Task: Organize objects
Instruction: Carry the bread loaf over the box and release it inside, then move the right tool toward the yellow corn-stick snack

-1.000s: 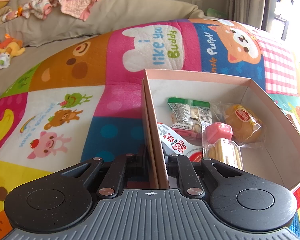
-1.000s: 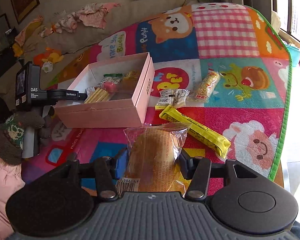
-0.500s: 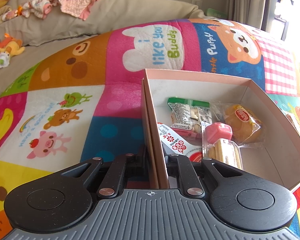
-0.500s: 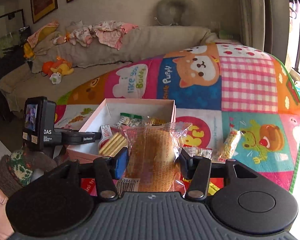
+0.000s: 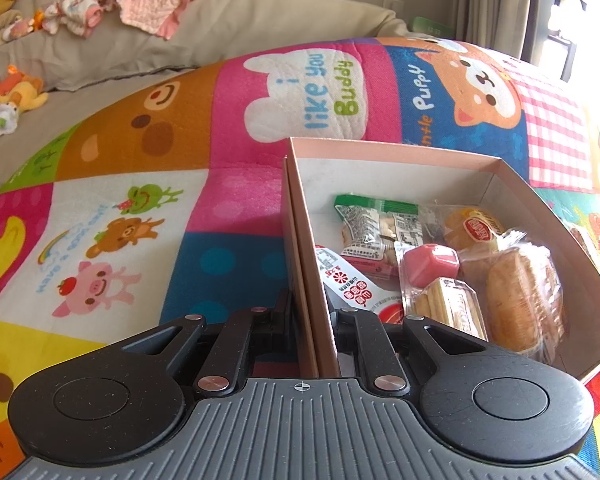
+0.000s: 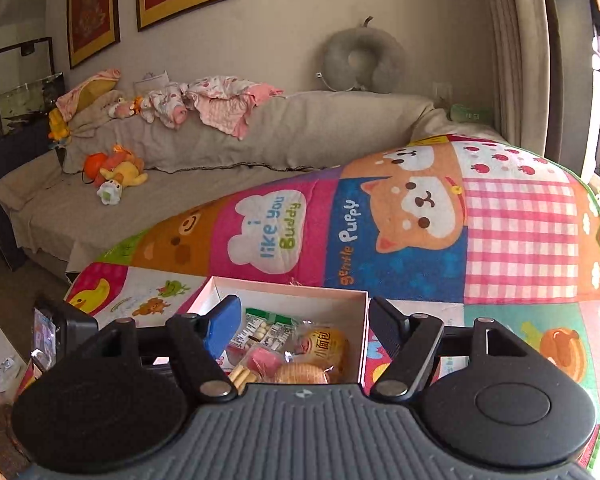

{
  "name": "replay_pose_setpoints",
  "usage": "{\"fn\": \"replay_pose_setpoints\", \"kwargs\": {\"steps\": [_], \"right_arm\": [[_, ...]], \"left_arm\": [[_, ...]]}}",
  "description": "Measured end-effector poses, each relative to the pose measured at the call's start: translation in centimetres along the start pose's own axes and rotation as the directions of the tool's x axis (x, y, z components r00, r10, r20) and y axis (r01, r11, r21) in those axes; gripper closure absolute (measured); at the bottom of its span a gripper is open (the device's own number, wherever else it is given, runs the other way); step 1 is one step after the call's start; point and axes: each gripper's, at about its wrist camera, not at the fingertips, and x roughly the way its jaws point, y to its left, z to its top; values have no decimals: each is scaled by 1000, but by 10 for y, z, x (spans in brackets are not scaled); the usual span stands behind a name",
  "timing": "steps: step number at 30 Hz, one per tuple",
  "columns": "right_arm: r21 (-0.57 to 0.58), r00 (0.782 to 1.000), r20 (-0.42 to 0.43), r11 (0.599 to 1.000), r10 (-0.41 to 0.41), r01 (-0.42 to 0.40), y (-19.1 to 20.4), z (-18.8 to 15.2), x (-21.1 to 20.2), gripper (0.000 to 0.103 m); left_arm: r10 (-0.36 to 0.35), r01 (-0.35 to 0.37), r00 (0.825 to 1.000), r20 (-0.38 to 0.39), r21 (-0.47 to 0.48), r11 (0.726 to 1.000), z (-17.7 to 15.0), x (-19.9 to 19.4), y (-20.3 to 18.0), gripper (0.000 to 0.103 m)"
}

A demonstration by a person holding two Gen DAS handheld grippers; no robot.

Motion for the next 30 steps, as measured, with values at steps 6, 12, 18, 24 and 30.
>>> {"fn": "replay_pose_setpoints", "kwargs": {"steps": [6, 12, 18, 24, 30], "right_arm": [[14, 999, -40, 999, -34, 35, -12, -15, 6, 28], [32, 996, -65, 997, -65, 68, -31, -27, 8, 25], [59, 990, -105, 993, -99, 106, -53, -41, 12, 23], [117, 977, -151, 978, -153, 171, -93, -53, 17, 22], [231, 961, -223, 949, -164, 215, -131, -66, 44, 22]], "left_arm": [[1, -1, 1000, 1, 2, 1000, 0, 0, 0, 89], [1, -1, 1000, 1, 1, 1000, 0, 0, 0, 89], [1, -1, 1000, 1, 2, 1000, 0, 0, -1, 89], [2, -2, 1000, 1, 2, 1000, 0, 0, -1, 89], [1, -1, 1000, 1, 2, 1000, 0, 0, -1, 89]]}}
